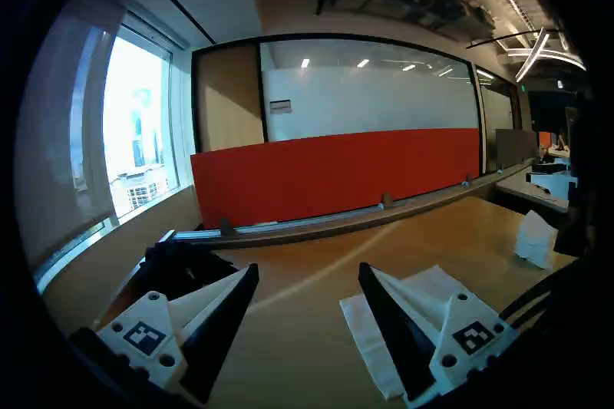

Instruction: Fold towel

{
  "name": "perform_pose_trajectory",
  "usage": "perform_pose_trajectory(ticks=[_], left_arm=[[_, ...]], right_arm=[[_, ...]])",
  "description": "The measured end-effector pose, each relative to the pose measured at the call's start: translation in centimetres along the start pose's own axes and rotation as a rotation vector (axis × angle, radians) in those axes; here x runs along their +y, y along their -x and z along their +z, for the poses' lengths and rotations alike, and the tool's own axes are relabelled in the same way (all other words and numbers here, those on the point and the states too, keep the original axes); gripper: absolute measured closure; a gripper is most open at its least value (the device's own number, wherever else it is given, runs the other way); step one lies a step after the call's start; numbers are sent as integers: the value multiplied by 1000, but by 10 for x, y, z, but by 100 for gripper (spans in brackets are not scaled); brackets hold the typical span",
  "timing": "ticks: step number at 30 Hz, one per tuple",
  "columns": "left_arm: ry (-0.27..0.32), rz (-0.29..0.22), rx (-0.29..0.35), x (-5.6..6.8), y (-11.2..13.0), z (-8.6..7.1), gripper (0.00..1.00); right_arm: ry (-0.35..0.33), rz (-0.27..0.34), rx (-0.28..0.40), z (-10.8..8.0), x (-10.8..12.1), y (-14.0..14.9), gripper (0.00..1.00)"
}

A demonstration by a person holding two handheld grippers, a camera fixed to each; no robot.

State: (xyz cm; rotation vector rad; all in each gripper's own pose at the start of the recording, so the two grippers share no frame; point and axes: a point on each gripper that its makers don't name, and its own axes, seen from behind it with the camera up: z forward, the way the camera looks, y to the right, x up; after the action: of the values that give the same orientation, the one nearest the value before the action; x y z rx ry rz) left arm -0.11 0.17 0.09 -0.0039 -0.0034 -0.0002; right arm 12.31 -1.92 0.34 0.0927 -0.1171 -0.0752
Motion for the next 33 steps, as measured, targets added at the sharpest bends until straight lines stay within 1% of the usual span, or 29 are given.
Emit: perform_pose_trajectory(ticks=[3, 5, 9, 15, 18, 23, 27, 33], left_arm=[[33, -1, -28, 13, 8, 7, 3], [65, 0, -54, 21, 13, 9, 3], [122, 8, -108, 37, 26, 12, 3], [195, 25, -187, 56, 45, 14, 3], [232, 39, -225, 64, 54, 13, 3], [275, 69, -287, 72, 72, 11, 3], [311, 87, -343, 79, 93, 6, 3], [352, 103, -420, 89, 127, 1, 3]], right_arm=[[-51, -28, -42, -1, -8, -3, 0], [-95, -44, -80, -3, -15, 2, 0], [-189, -70, -163, -6, -30, 15, 0], [-307, -105, -252, -16, -49, 33, 1], [-353, -128, -291, -20, -55, 41, 1], [-412, -161, -357, -26, -63, 60, 0], [-451, -186, -407, -33, -67, 78, 0], [-494, -222, -464, -40, -74, 109, 0]])
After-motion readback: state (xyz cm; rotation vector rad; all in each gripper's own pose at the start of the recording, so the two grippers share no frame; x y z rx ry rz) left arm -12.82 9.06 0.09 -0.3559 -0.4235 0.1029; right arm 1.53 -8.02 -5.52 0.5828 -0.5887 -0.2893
